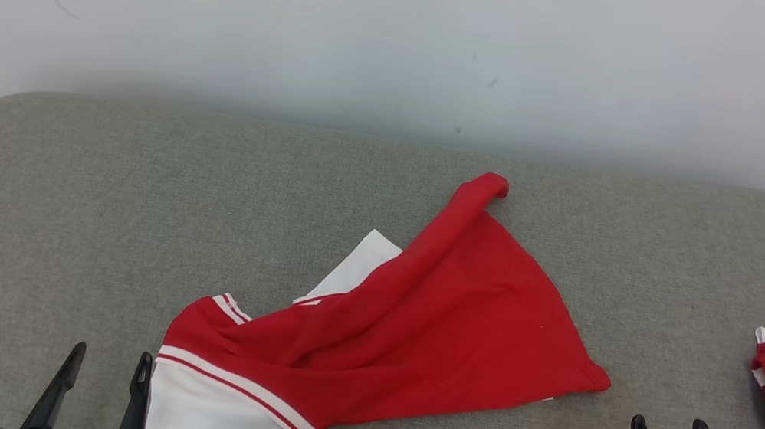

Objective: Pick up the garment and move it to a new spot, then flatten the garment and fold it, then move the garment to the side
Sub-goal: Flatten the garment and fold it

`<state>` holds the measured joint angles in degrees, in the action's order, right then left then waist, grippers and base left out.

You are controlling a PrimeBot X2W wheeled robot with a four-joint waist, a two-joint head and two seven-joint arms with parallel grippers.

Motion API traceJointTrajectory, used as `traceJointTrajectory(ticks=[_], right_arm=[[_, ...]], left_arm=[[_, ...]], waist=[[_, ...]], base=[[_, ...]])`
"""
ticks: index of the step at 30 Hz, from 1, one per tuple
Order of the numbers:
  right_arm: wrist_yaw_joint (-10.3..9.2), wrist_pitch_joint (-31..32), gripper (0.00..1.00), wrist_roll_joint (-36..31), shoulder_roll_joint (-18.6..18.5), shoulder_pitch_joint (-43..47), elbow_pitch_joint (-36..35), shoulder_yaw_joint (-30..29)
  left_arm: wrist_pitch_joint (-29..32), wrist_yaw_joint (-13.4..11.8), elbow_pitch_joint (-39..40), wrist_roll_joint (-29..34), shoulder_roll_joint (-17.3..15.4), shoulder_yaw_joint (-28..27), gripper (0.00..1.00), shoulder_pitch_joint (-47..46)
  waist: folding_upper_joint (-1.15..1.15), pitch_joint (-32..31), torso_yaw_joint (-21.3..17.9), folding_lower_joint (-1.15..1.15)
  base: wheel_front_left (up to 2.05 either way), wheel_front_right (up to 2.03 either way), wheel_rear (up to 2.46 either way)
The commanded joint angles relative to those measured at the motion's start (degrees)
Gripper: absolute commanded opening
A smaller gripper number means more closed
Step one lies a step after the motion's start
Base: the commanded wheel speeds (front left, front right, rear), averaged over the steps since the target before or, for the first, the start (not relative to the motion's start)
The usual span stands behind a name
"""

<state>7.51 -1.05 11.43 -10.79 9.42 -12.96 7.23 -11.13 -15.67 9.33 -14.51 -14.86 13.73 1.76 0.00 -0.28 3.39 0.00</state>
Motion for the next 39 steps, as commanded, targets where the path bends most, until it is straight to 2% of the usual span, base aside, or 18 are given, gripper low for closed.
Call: traceJointTrajectory(ticks=[1, 16, 21, 27, 32, 39], right_arm=[[-0.04, -0.2, 1.00, -0.5, 0.2, 0.3, -0.2, -0.1], [-0.04, -0.4, 1.00, 0.0, 0.6, -0.9, 0.5, 0.2], [-0.04, -0.5, 1.00, 0.1, 0.2, -1.5, 0.6, -0.1], [-0.04, -0.6, 1.00, 0.3, -0.1, -2.6, 1.0, 0.3], [-0.04, -0.9, 1.00, 0.5, -0.3, -3.1, 1.2, 0.4], [-0.04, -1.2, 1.00, 0.6, -0.5, -4.1, 1.5, 0.0]], left_arm=[[0.2, -0.1, 0.2, 0.1, -0.3, 0.1, 1.00, 0.5], [1.0, -0.5, 0.0, -0.3, -0.3, 0.8, 1.00, -0.1], [3.9, 0.5, -2.5, -2.3, 0.0, 1.7, 1.00, 0.5], [9.1, 2.9, -9.1, -6.5, 1.3, 3.4, 1.00, 0.5], [9.6, 4.3, -13.5, -8.3, 1.9, 3.6, 1.00, -0.1], [7.4, 6.2, -19.0, -10.0, 2.9, 3.4, 1.00, -2.3]], waist=[[0.00, 0.1, 0.1, 0.00], [0.00, 0.9, 1.1, 0.00], [0.00, 1.8, 1.2, 0.00], [0.00, 3.7, 0.5, 0.00], [0.00, 5.1, 0.2, 0.00], [0.00, 7.0, 0.3, 0.00]], base=[[0.00, 0.00, 0.00], [0.00, 0.00, 0.00], [0.00, 0.00, 0.00], [0.00, 0.00, 0.00], [0.00, 0.00, 0.00], [0.00, 0.00, 0.00]])
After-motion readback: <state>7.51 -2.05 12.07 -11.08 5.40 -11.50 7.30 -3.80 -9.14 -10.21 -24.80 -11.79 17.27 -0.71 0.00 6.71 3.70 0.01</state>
